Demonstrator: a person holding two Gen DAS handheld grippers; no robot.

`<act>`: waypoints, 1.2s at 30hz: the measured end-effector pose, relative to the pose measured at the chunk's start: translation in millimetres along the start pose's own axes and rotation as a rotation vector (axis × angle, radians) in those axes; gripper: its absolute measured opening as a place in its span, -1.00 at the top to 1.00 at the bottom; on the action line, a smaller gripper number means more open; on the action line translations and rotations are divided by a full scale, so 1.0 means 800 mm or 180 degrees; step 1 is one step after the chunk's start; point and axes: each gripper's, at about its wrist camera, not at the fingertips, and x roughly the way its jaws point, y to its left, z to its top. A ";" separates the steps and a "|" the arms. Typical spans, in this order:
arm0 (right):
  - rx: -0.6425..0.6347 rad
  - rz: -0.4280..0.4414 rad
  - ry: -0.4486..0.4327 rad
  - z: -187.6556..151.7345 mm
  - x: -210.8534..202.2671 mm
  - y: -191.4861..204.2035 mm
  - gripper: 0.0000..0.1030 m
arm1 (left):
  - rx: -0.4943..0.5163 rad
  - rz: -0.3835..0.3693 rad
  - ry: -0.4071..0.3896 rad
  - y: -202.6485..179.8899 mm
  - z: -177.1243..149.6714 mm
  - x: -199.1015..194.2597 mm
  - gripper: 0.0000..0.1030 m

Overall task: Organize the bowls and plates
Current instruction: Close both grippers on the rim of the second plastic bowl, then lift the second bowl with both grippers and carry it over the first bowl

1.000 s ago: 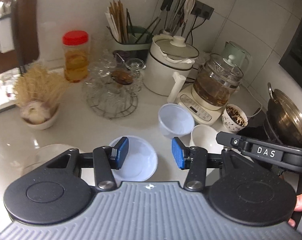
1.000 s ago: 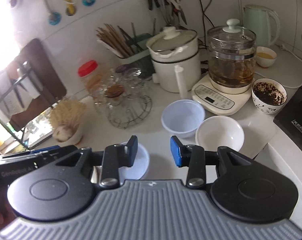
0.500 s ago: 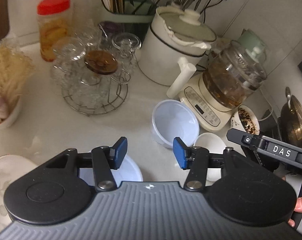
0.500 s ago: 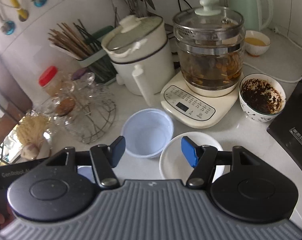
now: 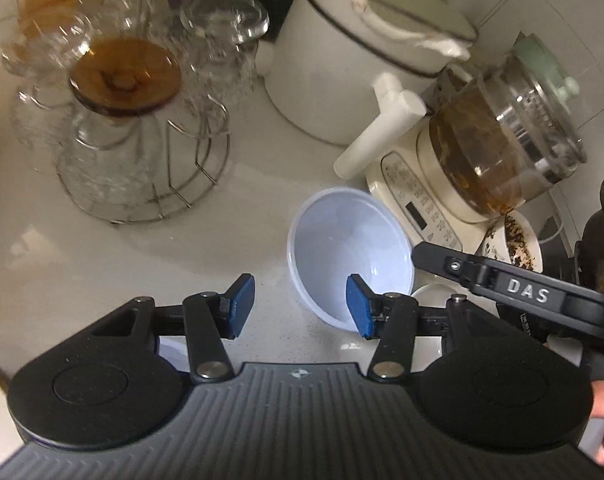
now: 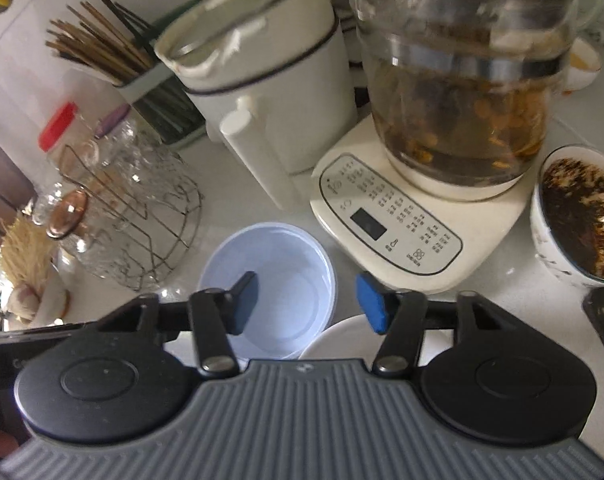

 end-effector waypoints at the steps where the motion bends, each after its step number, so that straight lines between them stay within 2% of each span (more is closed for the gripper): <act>1: 0.0025 0.0023 0.0021 0.001 0.006 -0.003 0.06 | 0.0007 0.0014 0.0030 0.000 0.001 0.006 0.02; 6: 0.0017 0.0012 0.0166 0.002 0.032 -0.008 0.21 | 0.0021 0.0013 0.0193 0.004 0.004 0.034 0.28; 8: -0.0131 -0.0084 0.0159 0.002 0.039 -0.003 0.35 | -0.0052 -0.0060 0.0216 0.008 0.005 0.041 0.37; 10: -0.0245 -0.0142 0.0154 0.002 0.044 0.000 0.36 | -0.0058 -0.0033 0.0224 0.008 0.005 0.047 0.45; 12: -0.0188 -0.0122 0.0228 0.003 0.052 -0.003 0.48 | -0.0122 -0.0058 0.0249 0.010 0.006 0.052 0.47; 14: -0.0253 -0.0151 0.0206 0.004 0.054 -0.002 0.51 | -0.0257 -0.0124 0.0265 0.015 0.008 0.055 0.49; 18: -0.0311 -0.0087 0.0283 0.008 0.061 -0.001 0.66 | -0.0260 -0.0045 0.0226 0.015 0.010 0.058 0.50; 22: -0.0342 -0.0042 0.0302 0.009 0.062 0.001 0.78 | -0.0480 -0.0147 0.0267 0.024 0.009 0.061 0.69; 30: -0.0362 0.0081 0.0275 0.009 0.056 0.007 0.79 | -0.0639 -0.0171 0.0157 0.036 0.006 0.053 0.71; 36: -0.0420 0.0133 0.0221 0.010 0.035 0.023 0.78 | -0.0693 -0.0203 0.0018 0.037 0.003 0.019 0.71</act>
